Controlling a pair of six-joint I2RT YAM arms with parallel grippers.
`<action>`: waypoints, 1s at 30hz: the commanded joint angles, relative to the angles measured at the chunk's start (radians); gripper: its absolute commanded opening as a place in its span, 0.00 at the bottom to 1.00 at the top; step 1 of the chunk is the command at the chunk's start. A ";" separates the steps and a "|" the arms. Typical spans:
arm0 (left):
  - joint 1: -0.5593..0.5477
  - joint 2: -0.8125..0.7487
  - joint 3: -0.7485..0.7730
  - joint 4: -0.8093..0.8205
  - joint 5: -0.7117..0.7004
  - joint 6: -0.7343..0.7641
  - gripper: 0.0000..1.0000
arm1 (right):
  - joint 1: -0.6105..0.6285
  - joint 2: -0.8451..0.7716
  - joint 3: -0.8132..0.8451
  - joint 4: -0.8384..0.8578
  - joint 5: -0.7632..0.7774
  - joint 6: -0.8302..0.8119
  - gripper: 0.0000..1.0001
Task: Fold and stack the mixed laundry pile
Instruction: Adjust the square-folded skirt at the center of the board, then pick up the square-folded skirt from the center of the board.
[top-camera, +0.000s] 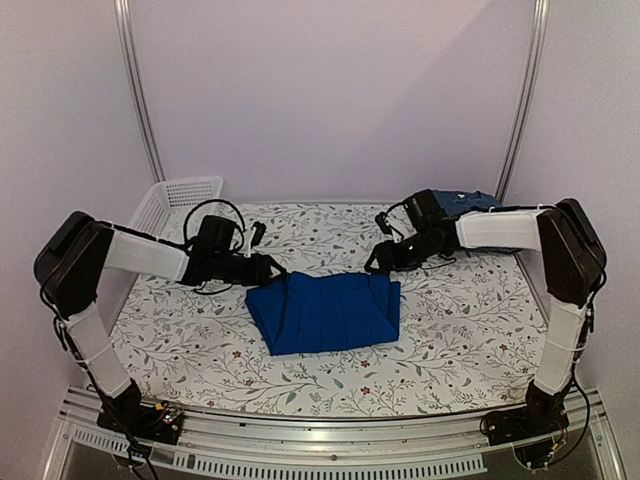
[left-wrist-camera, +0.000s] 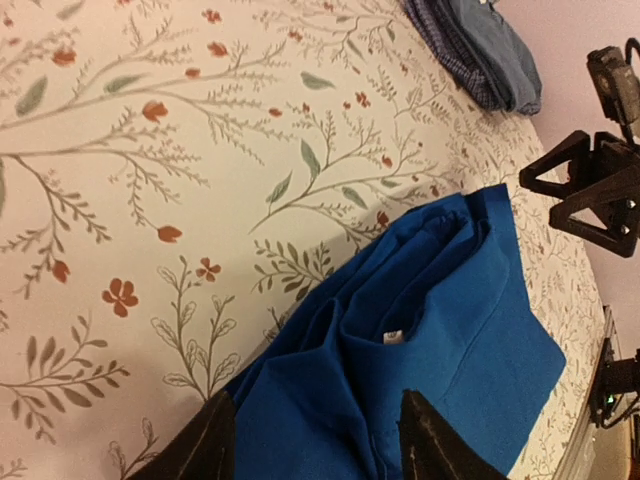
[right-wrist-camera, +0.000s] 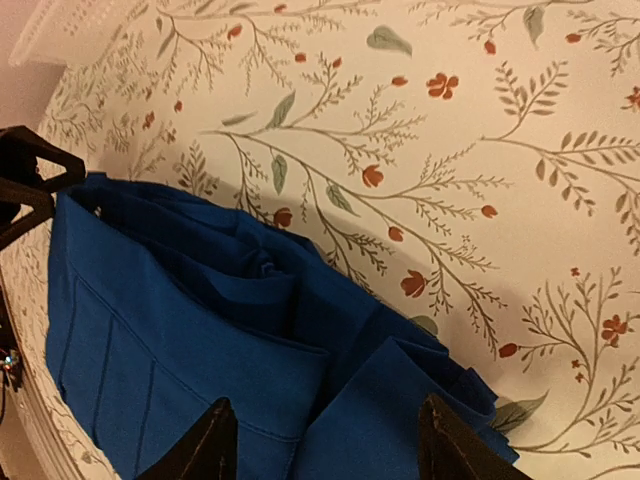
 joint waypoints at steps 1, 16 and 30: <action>0.005 -0.193 0.023 -0.134 -0.145 0.093 0.57 | -0.041 -0.221 -0.018 -0.026 -0.001 0.023 0.70; 0.006 -0.525 -0.349 -0.160 -0.091 -0.238 1.00 | -0.117 -0.441 -0.565 0.101 -0.160 0.260 0.89; -0.529 -0.304 -0.020 -0.278 -0.476 0.353 1.00 | -0.117 -0.446 -0.714 0.327 -0.276 0.445 0.93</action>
